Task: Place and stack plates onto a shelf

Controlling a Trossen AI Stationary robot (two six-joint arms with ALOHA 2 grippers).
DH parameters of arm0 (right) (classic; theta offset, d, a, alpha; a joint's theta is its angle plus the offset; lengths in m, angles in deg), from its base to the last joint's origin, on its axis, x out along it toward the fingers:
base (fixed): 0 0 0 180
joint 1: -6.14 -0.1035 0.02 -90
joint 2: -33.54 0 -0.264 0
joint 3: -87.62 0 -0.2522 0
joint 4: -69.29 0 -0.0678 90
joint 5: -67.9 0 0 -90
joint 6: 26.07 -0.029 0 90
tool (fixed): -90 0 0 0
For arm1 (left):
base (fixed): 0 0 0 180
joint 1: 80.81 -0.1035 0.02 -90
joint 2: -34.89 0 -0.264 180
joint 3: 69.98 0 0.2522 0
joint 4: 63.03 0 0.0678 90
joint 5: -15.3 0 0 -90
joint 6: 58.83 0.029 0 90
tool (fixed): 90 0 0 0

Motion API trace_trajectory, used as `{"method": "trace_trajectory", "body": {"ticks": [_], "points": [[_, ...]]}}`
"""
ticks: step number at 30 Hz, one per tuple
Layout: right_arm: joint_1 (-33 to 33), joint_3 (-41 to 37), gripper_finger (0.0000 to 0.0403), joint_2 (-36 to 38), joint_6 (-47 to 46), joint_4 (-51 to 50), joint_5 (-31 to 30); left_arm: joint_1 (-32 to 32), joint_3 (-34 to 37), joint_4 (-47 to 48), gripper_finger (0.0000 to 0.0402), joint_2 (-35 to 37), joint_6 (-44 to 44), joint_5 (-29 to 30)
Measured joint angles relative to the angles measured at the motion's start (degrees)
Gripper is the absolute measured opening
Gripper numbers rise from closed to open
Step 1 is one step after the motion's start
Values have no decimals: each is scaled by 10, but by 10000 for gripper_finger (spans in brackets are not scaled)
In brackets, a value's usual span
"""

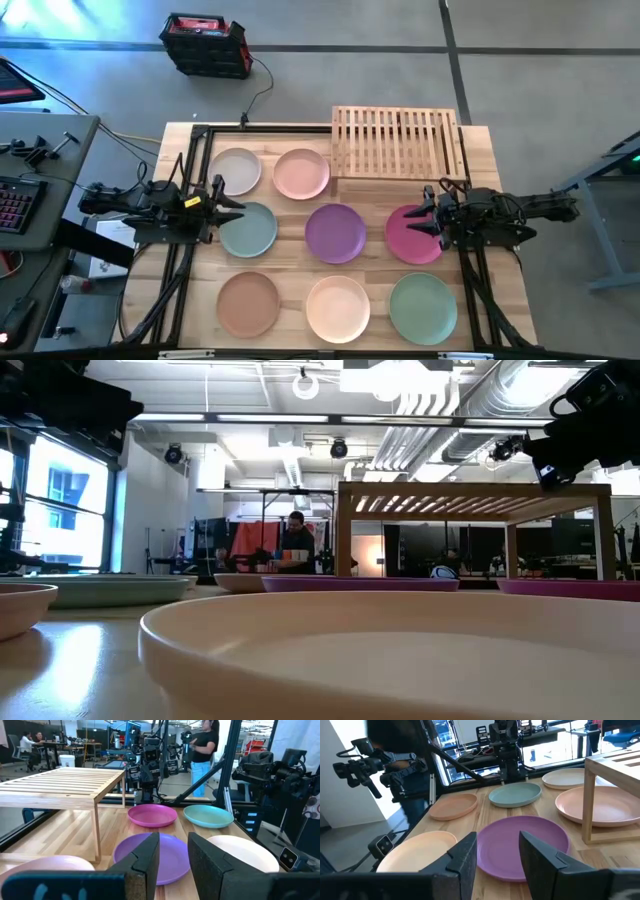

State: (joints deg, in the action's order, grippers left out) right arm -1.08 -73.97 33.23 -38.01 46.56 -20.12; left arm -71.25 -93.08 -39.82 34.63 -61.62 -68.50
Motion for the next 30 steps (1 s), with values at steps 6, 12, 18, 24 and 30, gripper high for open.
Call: {"method": "trace_trajectory", "body": {"ticks": [6, 12, 18, 24, 30], "points": [[0, 0, 130, 0, 0, 0, 0, 0, 0, 0, 90, 0, 0, 0], [0, 0, 130, 0, 0, 0, 0, 0, 0, 0, 90, 0, 0, 0], [0, 0, 130, 0, 0, 0, 0, 0, 0, 0, 90, 0, 0, 0], [0, 0, 130, 0, 0, 0, 0, 0, 0, 0, 90, 0, 0, 0], [0, 0, 130, 0, 0, 0, 0, 0, 0, -1, 90, 0, 75, 17]]}}
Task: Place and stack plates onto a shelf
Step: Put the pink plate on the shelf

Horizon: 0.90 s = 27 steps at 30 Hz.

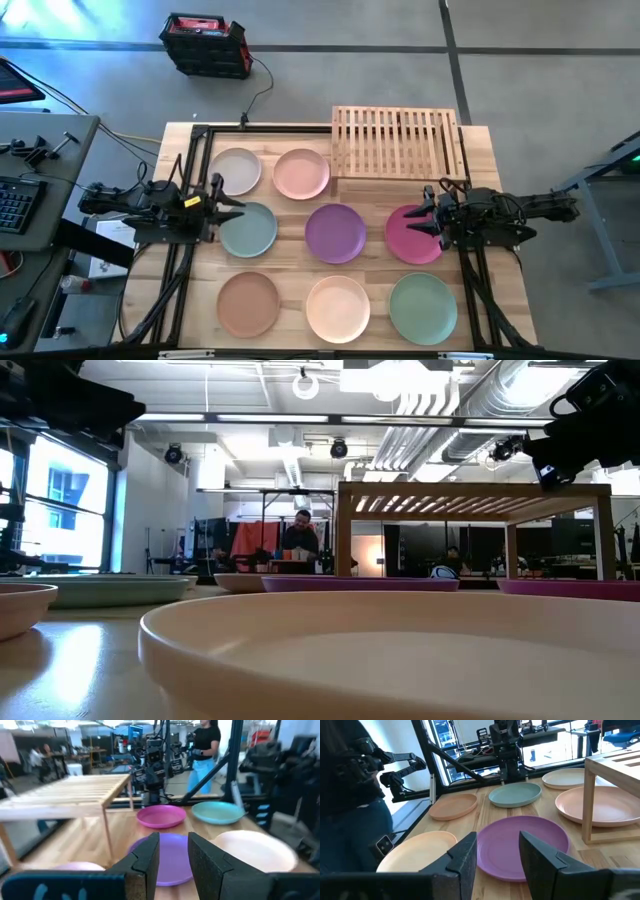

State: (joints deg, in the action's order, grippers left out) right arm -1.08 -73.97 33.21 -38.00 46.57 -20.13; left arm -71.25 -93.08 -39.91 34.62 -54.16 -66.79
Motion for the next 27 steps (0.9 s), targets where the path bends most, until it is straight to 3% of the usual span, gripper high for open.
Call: {"method": "trace_trajectory", "body": {"ticks": [16, 27], "points": [[0, 0, 130, 0, 0, 0, 0, 0, 0, -2, 90, 0, 28, 10], [0, 0, 130, 0, 0, 0, 0, 0, 0, -2, 90, 0, -183, 10]]}}
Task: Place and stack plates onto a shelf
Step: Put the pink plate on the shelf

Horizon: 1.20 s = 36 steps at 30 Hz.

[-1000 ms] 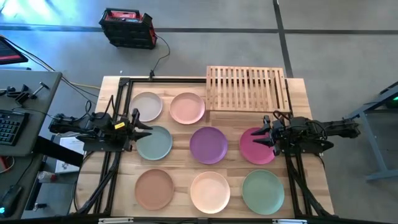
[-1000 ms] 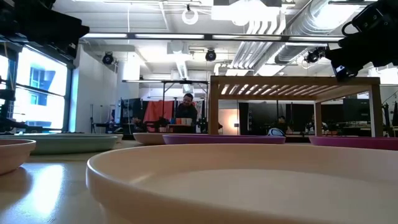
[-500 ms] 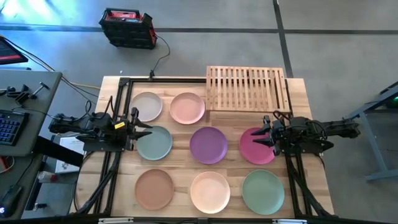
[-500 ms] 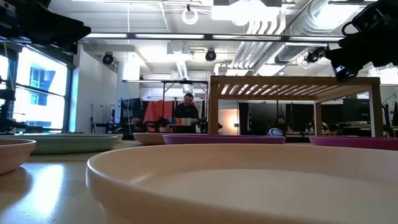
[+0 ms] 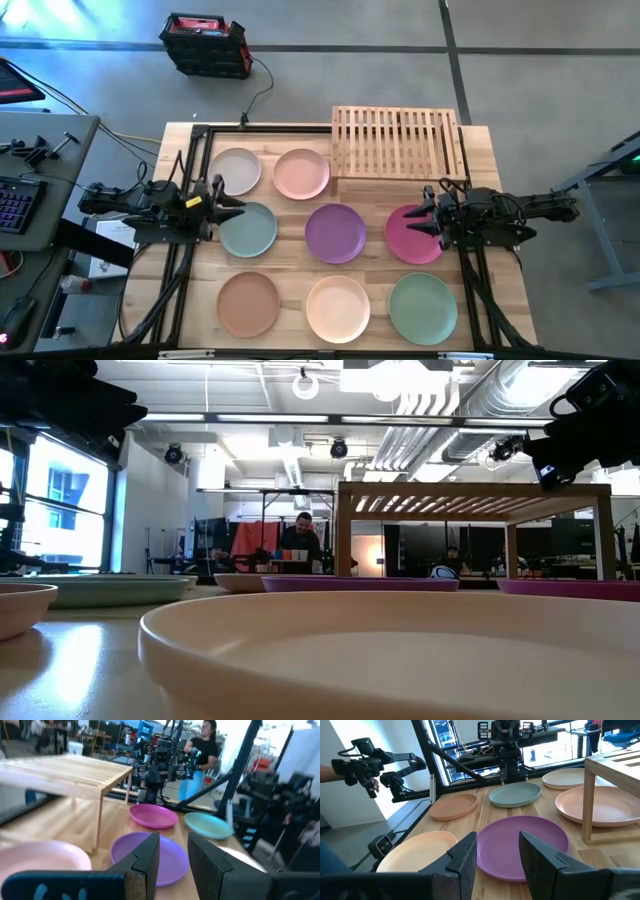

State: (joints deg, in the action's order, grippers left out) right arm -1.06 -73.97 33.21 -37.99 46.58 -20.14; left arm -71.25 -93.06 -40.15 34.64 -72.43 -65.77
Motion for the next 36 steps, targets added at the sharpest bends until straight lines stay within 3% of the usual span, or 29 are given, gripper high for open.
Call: {"method": "trace_trajectory", "body": {"ticks": [7, 12, 27, 36], "points": [[0, 0, 130, 0, -42, 7, -2, 0, 0, -3, 90, 0, -66, 22], [0, 0, 130, 0, -90, 13, -36, 0, 0, -38, 90, 0, -132, 49], [0, 0, 130, 0, -102, 96, -109, 0, 0, -65, 90, 0, -126, 61], [0, 0, 130, 0, -86, 217, -114, -1, -2, -153, 90, -9, -106, 130]]}}
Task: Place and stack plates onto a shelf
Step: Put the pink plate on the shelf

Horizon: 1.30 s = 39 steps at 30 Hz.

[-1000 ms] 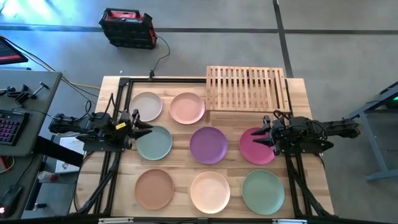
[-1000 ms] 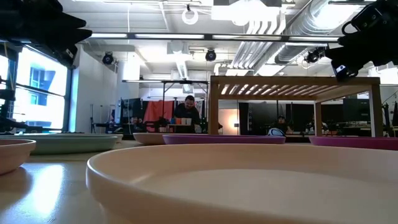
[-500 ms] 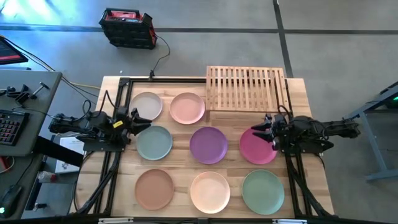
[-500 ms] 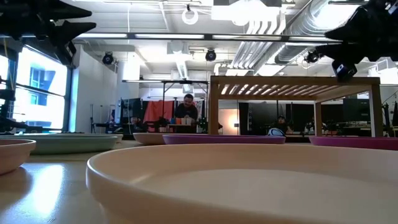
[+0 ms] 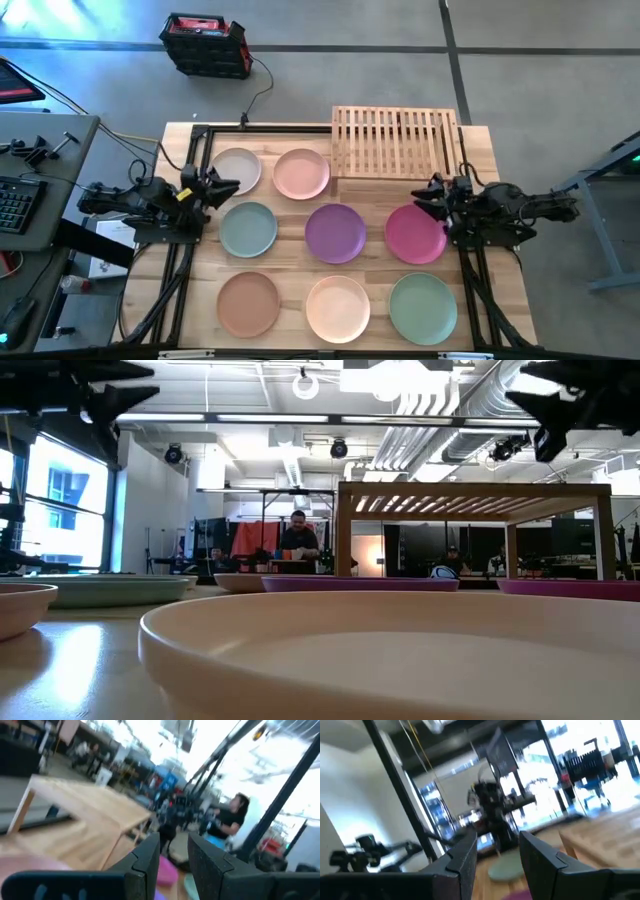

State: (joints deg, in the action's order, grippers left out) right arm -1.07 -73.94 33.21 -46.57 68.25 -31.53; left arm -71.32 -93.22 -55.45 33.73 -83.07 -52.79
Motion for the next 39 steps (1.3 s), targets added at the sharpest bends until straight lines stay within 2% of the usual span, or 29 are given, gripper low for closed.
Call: {"method": "trace_trajectory", "body": {"ticks": [5, 9, 13, 19, 25, 31, 39], "points": [[0, 41, 130, -2, 13, 9, -25, 0, -47, -23, 90, -30, 9, 4], [0, 99, 130, -30, 28, -24, -39, 0, -112, 4, 90, -75, 22, 11], [0, 177, 130, -92, 50, -84, -52, 0, -186, 70, 90, -126, 28, 34], [0, 319, 130, -213, 49, -223, -82, 0, -296, 183, 90, -189, 27, 70], [0, 460, 130, -334, -21, -390, -95, 0, -379, 300, 90, -228, -9, 87], [0, 586, 130, -449, -108, -565, -75, 0, -416, 387, 90, -249, -41, 98], [0, 666, 130, -574, -222, -692, -15, 0, -417, 481, 90, -269, -89, 98]]}}
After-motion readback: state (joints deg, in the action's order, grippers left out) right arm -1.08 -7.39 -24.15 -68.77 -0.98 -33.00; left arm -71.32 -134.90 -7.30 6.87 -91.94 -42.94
